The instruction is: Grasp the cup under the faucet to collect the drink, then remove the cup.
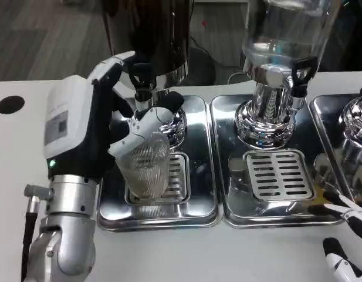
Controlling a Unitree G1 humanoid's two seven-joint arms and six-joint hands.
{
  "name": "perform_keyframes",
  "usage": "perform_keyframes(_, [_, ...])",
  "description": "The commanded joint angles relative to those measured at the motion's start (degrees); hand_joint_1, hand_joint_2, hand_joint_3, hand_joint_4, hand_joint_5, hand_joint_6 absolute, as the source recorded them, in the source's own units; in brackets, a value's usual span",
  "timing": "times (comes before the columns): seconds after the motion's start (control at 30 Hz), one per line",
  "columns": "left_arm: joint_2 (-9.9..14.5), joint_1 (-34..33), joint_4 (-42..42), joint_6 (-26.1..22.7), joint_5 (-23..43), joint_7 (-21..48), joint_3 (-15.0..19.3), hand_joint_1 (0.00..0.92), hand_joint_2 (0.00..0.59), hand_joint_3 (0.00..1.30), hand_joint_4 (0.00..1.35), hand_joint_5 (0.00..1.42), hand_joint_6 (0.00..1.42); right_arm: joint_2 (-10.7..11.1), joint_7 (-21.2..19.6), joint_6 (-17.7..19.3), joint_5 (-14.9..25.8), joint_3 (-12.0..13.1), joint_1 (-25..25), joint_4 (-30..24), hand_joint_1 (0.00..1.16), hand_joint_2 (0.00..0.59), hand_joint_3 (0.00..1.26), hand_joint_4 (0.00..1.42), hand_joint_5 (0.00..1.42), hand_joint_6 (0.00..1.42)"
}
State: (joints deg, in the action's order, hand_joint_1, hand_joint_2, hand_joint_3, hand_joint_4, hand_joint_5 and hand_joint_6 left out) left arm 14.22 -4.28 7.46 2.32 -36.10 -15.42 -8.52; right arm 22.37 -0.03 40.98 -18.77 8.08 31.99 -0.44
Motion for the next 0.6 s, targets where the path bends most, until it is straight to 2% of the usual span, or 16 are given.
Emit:
perform_keyframes(0.03, [-0.2,-0.5,0.5,1.3,0.7,1.7,-0.8,0.0,0.067,0.38,0.32,0.85,0.73,-0.2,-0.3,0.3,-0.1,0.2,0.3,-0.5,0.39,0.444,0.32,0.12,0.11,0.0])
perform_keyframes(0.2, [-0.6,0.0,1.1,1.7,1.1,1.5,-0.7,0.0,0.067,0.46,0.42,0.91,0.79,-0.1,-0.3,0.5,0.0,0.3,0.4,-0.6,0.39,0.444,0.31,0.12,0.11,0.0])
perform_keyframes(0.6, [0.4,2.3,2.4,2.7,2.0,1.7,0.4,0.0,0.066,0.61,0.6,1.03,0.88,-0.3,-0.1,0.3,-0.5,-0.2,0.2,-1.4,0.39,0.444,0.3,0.12,0.11,0.0])
